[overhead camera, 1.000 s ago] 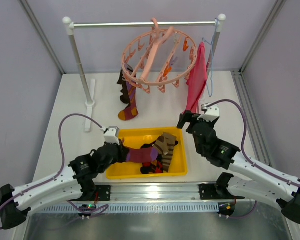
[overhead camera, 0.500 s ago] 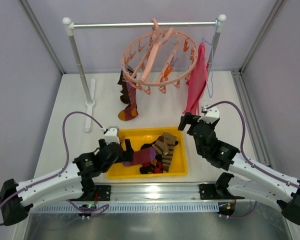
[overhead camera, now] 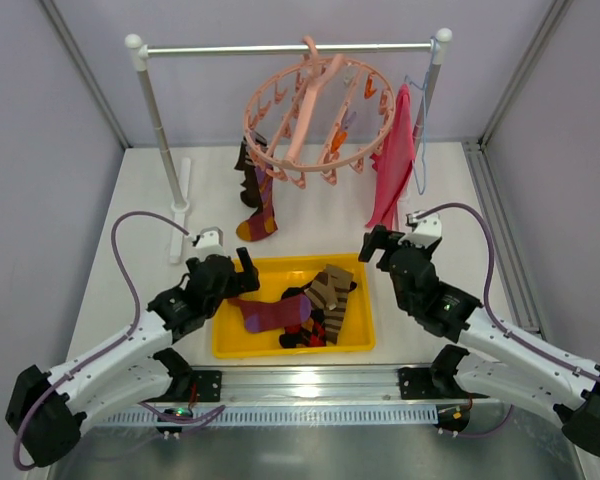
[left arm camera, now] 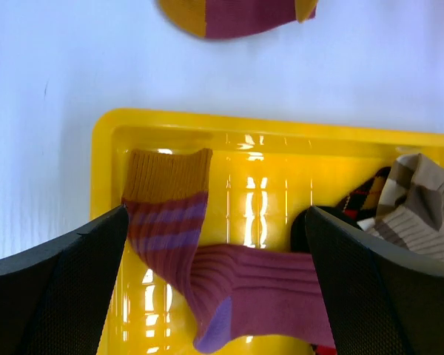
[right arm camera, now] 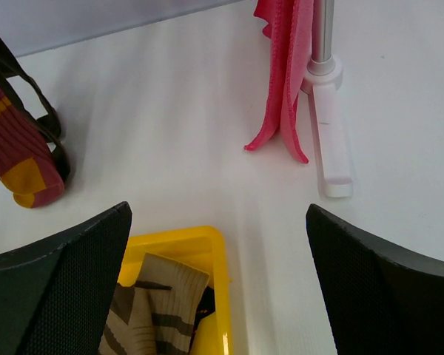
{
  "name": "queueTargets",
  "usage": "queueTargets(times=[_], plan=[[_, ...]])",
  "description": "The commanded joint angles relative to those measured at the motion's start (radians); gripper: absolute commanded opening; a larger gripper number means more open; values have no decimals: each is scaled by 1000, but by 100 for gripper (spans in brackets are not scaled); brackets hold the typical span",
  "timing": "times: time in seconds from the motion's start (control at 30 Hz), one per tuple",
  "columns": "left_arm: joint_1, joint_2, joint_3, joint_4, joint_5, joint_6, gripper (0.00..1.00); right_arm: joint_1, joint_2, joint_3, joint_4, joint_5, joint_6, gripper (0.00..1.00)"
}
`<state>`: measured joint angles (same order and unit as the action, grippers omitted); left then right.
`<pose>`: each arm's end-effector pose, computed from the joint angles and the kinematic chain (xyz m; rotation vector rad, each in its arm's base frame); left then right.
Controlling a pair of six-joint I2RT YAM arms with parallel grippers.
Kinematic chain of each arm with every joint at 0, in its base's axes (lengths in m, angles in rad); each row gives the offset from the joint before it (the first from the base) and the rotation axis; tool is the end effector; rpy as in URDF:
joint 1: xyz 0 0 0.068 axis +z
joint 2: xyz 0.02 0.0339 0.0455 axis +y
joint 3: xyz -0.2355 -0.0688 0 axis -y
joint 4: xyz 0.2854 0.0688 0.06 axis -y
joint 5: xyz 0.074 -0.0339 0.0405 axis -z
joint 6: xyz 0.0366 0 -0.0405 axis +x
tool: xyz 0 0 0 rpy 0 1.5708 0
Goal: Remove the socks clipped to the hanger
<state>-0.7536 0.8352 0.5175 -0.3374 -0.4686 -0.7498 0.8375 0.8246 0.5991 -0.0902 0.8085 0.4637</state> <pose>0.1837 -0.1497 0.1910 -0.2489 2.1517 -0.3488 0.1844 0.1651 0.2503 0.2036 1.7784 0.1691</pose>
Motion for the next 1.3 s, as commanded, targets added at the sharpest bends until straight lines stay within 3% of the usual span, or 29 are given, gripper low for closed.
queueTargets(times=[0.0,0.2,0.37,0.77,1.07,1.17,1.2,1.27], plan=[[80,60,55,194,140,75,100,-18,-28,-12,46,-18,13,100],[189,283,186,365,234,115,99,-41,-65,-44,52,-38,9,100],[215,492,277,562,282,171,100,-73,-93,-67,58,-58,-6,100],[192,639,156,983,134,253,100,-118,-82,-91,119,-129,-16,100],[160,749,165,1084,82,285,100,-138,-78,-101,135,-138,-28,100],[155,772,157,1147,82,302,81,-146,-71,-101,141,-147,-28,100],[152,775,153,1170,82,305,64,-147,-65,-101,142,-149,-28,100],[145,789,153,1184,84,319,49,-149,-59,-98,142,-155,-28,99]])
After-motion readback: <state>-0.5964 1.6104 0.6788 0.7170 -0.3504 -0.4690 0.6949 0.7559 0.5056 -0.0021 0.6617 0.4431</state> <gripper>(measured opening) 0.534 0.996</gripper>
